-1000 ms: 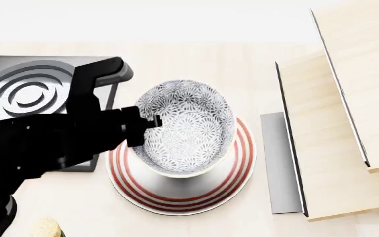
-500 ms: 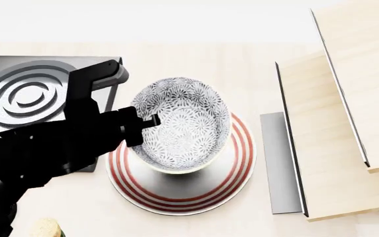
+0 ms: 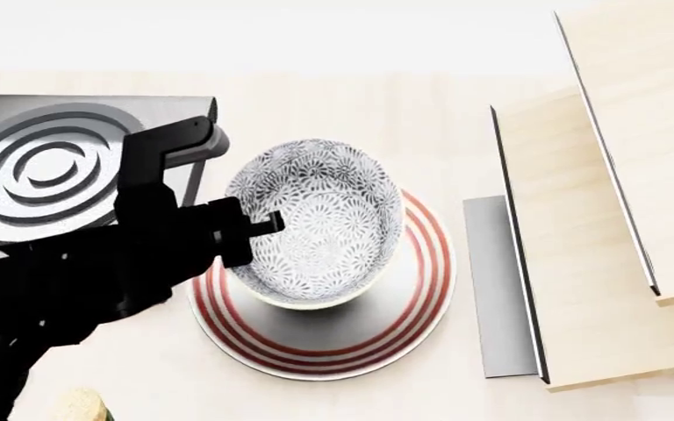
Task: Pick up the akita bowl and put it on the plate.
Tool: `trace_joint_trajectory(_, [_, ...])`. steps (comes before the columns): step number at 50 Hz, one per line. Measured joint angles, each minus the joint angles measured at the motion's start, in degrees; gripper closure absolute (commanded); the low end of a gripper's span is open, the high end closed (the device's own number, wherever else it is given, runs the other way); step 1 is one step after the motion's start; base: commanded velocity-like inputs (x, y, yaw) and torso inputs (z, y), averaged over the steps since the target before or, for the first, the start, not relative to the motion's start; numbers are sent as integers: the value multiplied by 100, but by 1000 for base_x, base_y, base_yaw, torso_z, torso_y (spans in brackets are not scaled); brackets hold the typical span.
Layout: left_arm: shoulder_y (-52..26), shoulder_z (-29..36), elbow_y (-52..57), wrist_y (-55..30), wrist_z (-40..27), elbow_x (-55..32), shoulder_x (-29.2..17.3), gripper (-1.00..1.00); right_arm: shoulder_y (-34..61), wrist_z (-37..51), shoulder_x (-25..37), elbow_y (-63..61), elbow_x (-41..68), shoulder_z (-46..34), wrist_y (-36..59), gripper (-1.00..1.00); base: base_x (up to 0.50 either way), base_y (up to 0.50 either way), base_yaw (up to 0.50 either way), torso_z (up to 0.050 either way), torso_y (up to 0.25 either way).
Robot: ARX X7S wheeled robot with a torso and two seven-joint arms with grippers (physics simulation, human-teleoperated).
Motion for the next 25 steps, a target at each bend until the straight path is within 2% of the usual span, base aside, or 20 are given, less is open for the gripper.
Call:
trace_joint_trajectory(12, [-56, 1272, 5, 288, 76, -1238, -6, 100, 21, 2, -13, 51, -2, -23, -42, -100, 2, 0, 0, 0, 0])
trace_joint_trajectory(25, [-68, 1908, 34, 482, 152, -1864, 1, 100, 30, 22, -11, 55, 2, -43, -35, -100, 1, 0, 0, 0, 0])
